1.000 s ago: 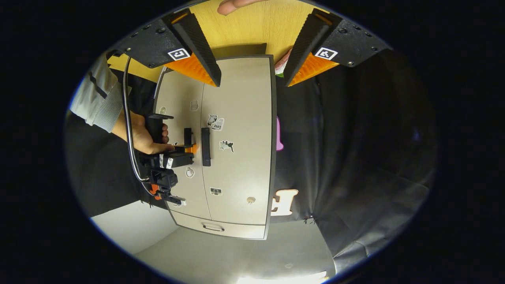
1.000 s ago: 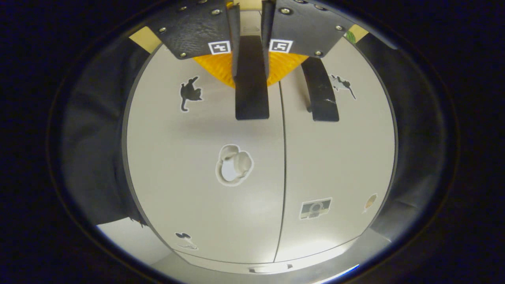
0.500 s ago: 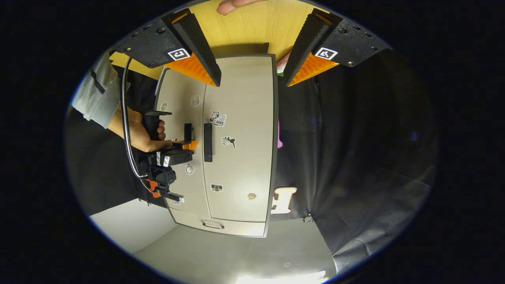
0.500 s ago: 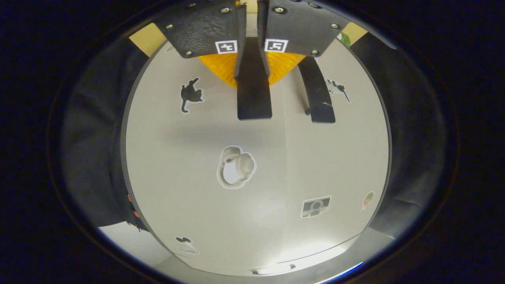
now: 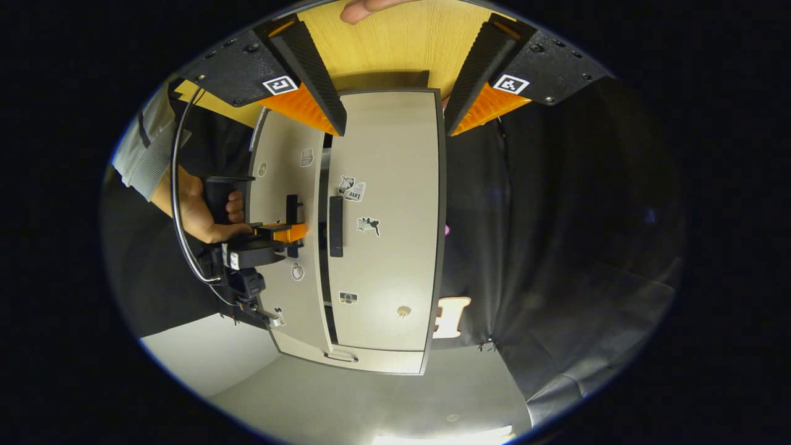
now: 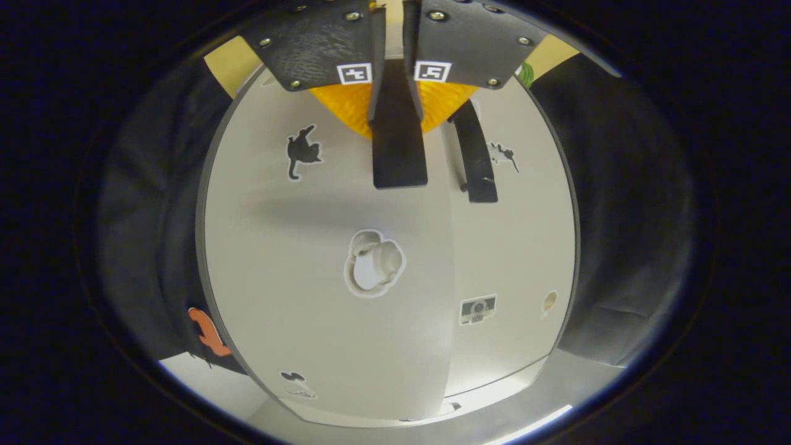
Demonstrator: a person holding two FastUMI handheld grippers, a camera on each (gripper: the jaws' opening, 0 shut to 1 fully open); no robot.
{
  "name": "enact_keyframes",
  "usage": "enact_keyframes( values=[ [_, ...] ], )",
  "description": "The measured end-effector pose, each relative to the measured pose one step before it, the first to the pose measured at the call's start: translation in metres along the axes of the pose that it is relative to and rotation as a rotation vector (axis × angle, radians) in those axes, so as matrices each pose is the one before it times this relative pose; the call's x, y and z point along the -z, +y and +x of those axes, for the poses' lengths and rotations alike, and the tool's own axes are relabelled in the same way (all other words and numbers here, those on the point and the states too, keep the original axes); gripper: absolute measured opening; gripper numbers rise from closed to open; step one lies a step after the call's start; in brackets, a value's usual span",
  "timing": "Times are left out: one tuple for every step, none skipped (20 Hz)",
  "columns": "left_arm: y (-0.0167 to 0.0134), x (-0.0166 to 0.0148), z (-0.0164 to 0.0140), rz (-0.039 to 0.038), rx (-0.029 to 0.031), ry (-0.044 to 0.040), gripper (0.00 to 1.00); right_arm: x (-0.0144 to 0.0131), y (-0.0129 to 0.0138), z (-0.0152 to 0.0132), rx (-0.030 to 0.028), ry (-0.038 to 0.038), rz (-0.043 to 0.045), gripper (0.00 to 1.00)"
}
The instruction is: Open the right door of the double-door shoe cabinet with the right hand, and open the left door with the left hand.
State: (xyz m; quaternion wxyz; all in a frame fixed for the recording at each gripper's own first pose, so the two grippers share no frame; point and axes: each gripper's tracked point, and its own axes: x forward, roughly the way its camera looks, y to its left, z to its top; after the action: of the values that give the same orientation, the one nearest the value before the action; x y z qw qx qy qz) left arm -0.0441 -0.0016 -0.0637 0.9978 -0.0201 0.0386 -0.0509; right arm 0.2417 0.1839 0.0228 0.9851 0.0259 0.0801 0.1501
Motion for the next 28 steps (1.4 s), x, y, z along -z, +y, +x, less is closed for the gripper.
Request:
enact_keyframes(
  values=[
    [-0.00007,-0.00036,0.0009,-0.00163,-0.00109,0.00232,0.99,0.00029,0.00003,-0.00162,-0.00507,-0.00106,0.01084,0.11],
    [0.00098,0.0019,0.00003,-0.00061,-0.00388,0.00574,0.99,-0.00031,-0.00045,-0.00185,-0.00483,0.00323,-0.00083,0.11],
    [0.00065,0.00104,-0.00069,-0.00022,-0.00242,0.00091,0.99,0.00003,-0.00078,-0.0013,-0.00554,0.00201,-0.00627,0.11],
    [-0.00038,-0.00035,0.00073,-0.00309,0.00219,-0.00132,0.99,-0.0007,-0.00039,-0.00231,-0.00898,0.00156,-0.00546,0.11],
    [-0.00093,-0.00117,0.00017,-0.00582,0.00342,-0.0034,0.99,0.00006,-0.00016,-0.0033,-0.00961,0.00288,0.00801,0.11],
    [-0.0003,0.00013,0.00025,-0.00477,0.00225,-0.00242,0.99,-0.00047,0.00072,-0.00221,-0.00865,0.00272,0.00457,0.11],
    [-0.00079,0.00086,0.00017,-0.00268,0.00064,0.00052,0.99,-0.00075,-0.0011,-0.00212,-0.00511,0.00004,-0.00287,0.11],
    [-0.00018,0.00104,0.00053,-0.00054,0.00141,0.00394,0.99,-0.00054,-0.00127,-0.00234,-0.00093,-0.00019,-0.00561,0.11],
    [-0.0012,0.00073,-0.00006,-0.00042,0.00206,0.00345,0.99,0.00011,-0.00081,-0.00172,-0.00053,0.00002,-0.00584,0.11],
    [-0.001,0.00069,-0.00021,-0.0003,0.00299,0.00215,0.99,-0.00027,-0.00087,-0.00241,-0.002,0.00068,-0.00099,0.11],
    [-0.00036,-0.00001,-0.00028,-0.00102,0.0009,0.00019,0.99,0.00103,-0.00094,-0.00107,-0.00468,0.00338,-0.00136,0.11],
    [0.00032,-0.00003,-0.00021,-0.00103,-0.00023,-0.00059,0.99,-0.00021,-0.00079,-0.00244,-0.00529,0.00106,0.00346,0.11],
    [0.0,-0.00067,-0.00087,-0.00049,-0.00009,-0.0008,0.99,0.00088,-0.00127,-0.00236,-0.00421,0.00159,-0.00116,0.11],
    [-0.00054,-0.00019,0.00025,0.00137,0.00158,-0.00075,0.99,0.0005,-0.00206,-0.0023,-0.00235,-0.00085,-0.00687,0.11],
    [0.00014,0.00058,-0.00054,0.00306,-0.00127,0.00131,0.99,-0.00019,-0.00171,-0.00271,-0.00223,-0.00024,-0.0014,0.11],
    [0.00106,-0.00045,-0.00222,0.00446,-0.00006,-0.00168,0.99,-0.00015,-0.00166,-0.00365,-0.00331,-0.00219,0.00131,0.11],
    [0.00043,-0.0008,-0.00057,0.00284,-0.00075,-0.00341,0.99,0.00111,-0.00144,-0.00474,-0.00394,-0.00195,-0.00102,0.11],
    [0.0008,-0.00061,-0.00042,-0.00067,-0.0016,-0.00346,0.99,0.00056,-0.00216,-0.00492,-0.0031,-0.00393,0.00215,0.11],
    [-0.00031,-0.00023,-0.00017,-0.00144,0.00198,-0.00228,0.99,0.00026,-0.00207,-0.00477,-0.00248,-0.00313,-0.00064,0.11],
    [-0.00133,-0.00005,0.00032,-0.00038,0.00218,-0.00086,0.99,0.00065,-0.00232,-0.00444,-0.00328,-0.00386,0.00108,0.11],
    [-0.00059,-0.00001,-0.00048,0.00023,0.00074,0.00048,0.99,0.00033,-0.00259,-0.00252,-0.00233,-0.00249,-0.00066,0.11],
    [-0.00124,0.00113,0.0005,-0.00047,0.00206,0.0026,0.99,-0.00095,-0.00267,-0.00325,-0.00132,-0.00209,0.00135,0.11],
    [-0.00155,0.00014,0.00019,-0.00201,0.00277,0.00265,0.99,-0.00006,-0.00318,-0.00219,0.00044,-0.00167,-0.00161,0.11],
    [-0.00167,0.00102,-0.00018,-0.00276,0.00185,0.00186,0.99,-0.00038,-0.00247,-0.00309,0.00124,-0.00298,-0.00523,0.11],
    [-0.00146,0.00087,-0.00011,-0.00095,0.00212,0.00304,0.99,0.00018,-0.00209,-0.00404,0.00204,-0.00062,-0.00668,0.11],
    [-0.0016,0.00111,-0.00075,0.00203,0.00245,0.00131,0.99,-0.00019,-0.00275,-0.00389,0.00302,-0.0005,-0.00358,0.11],
    [-0.00183,0.00034,-0.00008,0.00244,0.00205,-0.00059,0.99,0.00018,-0.00353,-0.00296,0.0039,-0.00068,-0.00134,0.11],
    [-0.00223,0.00096,0.00119,0.00115,0.00328,0.00096,0.99,-0.00102,-0.00368,-0.00291,0.0028,-0.00242,-0.00174,0.11]
  ],
)
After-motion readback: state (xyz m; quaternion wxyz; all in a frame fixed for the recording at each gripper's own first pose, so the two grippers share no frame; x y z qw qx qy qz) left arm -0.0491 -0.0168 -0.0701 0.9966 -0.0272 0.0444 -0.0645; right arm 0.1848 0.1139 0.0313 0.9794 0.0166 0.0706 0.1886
